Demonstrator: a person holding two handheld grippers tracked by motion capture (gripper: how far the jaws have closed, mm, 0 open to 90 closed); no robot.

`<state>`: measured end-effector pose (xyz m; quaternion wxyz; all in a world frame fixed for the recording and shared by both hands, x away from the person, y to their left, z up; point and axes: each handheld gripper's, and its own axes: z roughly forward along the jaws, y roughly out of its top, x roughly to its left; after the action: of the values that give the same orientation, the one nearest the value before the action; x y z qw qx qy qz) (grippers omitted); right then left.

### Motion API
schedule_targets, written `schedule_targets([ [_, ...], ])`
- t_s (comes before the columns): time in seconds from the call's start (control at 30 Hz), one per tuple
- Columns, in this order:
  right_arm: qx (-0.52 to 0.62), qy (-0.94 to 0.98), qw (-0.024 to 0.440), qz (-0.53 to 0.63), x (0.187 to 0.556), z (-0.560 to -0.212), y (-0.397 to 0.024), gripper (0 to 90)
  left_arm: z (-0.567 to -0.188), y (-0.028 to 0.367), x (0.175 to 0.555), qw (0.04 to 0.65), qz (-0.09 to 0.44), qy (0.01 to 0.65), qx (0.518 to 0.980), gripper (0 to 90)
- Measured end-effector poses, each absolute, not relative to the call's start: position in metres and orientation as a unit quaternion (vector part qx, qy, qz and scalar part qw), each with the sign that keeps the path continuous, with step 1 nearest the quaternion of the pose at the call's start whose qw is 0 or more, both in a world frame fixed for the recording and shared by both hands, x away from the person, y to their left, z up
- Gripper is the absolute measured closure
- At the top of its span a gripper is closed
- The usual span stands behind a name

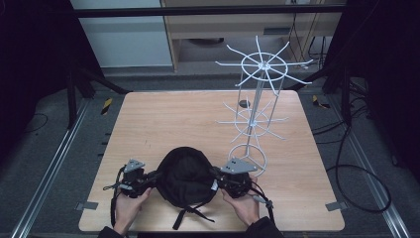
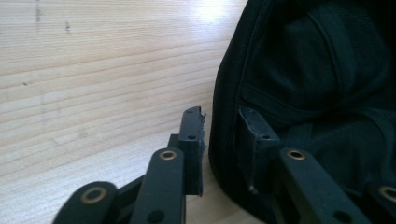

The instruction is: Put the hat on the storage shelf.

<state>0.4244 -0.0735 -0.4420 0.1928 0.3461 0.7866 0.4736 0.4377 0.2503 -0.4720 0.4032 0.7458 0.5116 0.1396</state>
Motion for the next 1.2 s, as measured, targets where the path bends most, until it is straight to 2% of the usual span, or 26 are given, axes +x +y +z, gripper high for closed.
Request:
schedule_targets([
  [0.13, 0.345, 0.786, 0.213, 0.467, 0.423, -0.44, -0.074, 83.5, -0.467, 0.251, 0.433, 0.402, 0.145, 0.504, 0.751, 70.5],
  [0.23, 0.33, 0.787, 0.221, 0.472, 0.421, -0.437, -0.072, 83.5, -0.469, 0.251, 0.435, 0.386, 0.145, 0.509, 0.755, 80.2],
  [0.37, 0.298, 0.786, 0.224, 0.493, 0.415, -0.432, -0.067, 83.5, -0.471, 0.248, 0.438, 0.382, 0.154, 0.516, 0.752, 82.9],
  [0.6, 0.257, 0.8, 0.193, 0.507, 0.408, -0.437, -0.051, 83.4, -0.481, 0.243, 0.447, 0.375, 0.161, 0.522, 0.749, 82.9],
  [0.77, 0.254, 0.814, 0.177, 0.492, 0.407, -0.445, -0.043, 83.4, -0.482, 0.25, 0.449, 0.387, 0.141, 0.525, 0.745, 80.2],
  [0.87, 0.258, 0.817, 0.181, 0.483, 0.407, -0.447, -0.043, 83.4, -0.476, 0.254, 0.446, 0.396, 0.139, 0.523, 0.742, 74.1],
  [1.03, 0.265, 0.818, 0.188, 0.474, 0.407, -0.451, -0.044, 83.4, -0.451, 0.267, 0.433, 0.429, 0.162, 0.518, 0.722, 66.4],
  [1.2, 0.269, 0.82, 0.191, 0.469, 0.406, -0.452, -0.042, 83.2, -0.43, 0.26, 0.423, 0.463, 0.147, 0.497, 0.719, 62.8],
])
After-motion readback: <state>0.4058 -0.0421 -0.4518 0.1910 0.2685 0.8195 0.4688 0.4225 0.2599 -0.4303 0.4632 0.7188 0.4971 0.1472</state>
